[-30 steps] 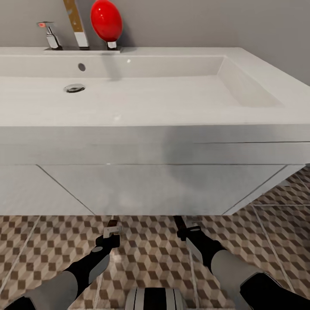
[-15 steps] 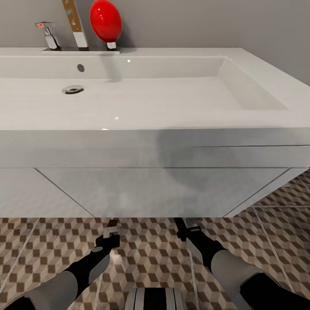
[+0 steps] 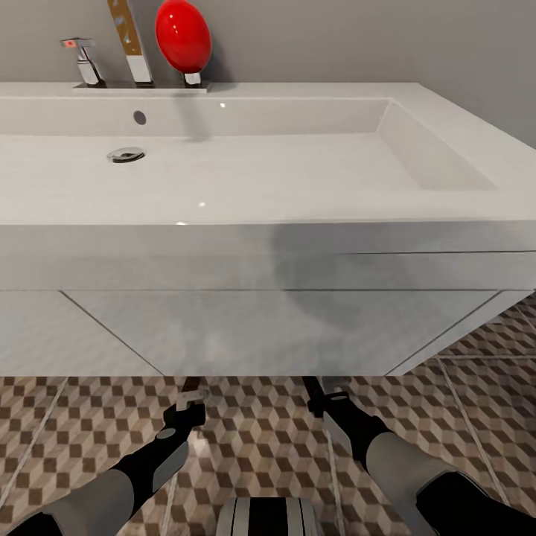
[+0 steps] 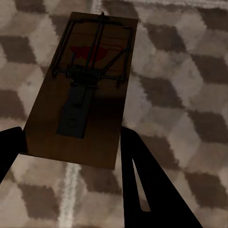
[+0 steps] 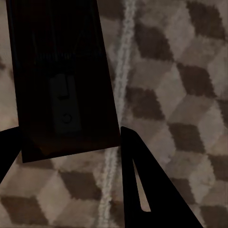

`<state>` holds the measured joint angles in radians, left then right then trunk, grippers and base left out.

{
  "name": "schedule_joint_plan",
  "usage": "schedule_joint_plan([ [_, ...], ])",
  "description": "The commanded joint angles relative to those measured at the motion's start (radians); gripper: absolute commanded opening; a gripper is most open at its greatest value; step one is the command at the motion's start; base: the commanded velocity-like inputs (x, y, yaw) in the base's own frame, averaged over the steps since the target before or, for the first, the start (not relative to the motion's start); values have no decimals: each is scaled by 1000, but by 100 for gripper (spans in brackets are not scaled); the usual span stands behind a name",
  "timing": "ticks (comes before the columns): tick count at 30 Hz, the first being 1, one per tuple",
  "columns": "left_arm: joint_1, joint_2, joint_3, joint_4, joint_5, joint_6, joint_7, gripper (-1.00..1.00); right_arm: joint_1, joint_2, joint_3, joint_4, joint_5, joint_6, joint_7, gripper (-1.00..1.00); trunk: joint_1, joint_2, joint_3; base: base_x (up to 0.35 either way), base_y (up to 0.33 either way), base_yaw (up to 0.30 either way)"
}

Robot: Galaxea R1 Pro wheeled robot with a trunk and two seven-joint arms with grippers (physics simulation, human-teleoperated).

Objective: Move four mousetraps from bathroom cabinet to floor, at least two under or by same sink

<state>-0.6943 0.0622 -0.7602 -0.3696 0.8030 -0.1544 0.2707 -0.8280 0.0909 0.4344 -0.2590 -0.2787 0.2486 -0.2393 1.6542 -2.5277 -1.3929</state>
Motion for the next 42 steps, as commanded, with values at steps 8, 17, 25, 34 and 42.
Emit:
schedule_joint_plan([
  [8, -2, -2, -9, -2, 1, 1, 5, -100, 0, 1, 3, 23, -23, -22, -6, -100, 0, 0, -1, 0, 0, 0],
  [17, -31, -4, -9, -1, -70, 49, -2, -100, 0, 2, 0, 45, -28, -46, -6, -100, 0, 0, -1, 0, 0, 0],
  [25, -62, -4, -8, 0, -89, 61, -5, -100, 0, 1, 0, 47, -28, -48, -6, -100, 0, 0, -1, 0, 0, 0],
  [34, -67, -4, -8, 3, -88, 63, -7, -100, 0, 1, -2, 47, -29, -48, -6, -100, 0, 0, -1, 0, 0, 0],
  [42, -67, -9, -7, 30, -88, 67, -8, -100, 0, 1, -3, 49, -31, -48, -6, -100, 0, 0, -1, 0, 0, 0],
])
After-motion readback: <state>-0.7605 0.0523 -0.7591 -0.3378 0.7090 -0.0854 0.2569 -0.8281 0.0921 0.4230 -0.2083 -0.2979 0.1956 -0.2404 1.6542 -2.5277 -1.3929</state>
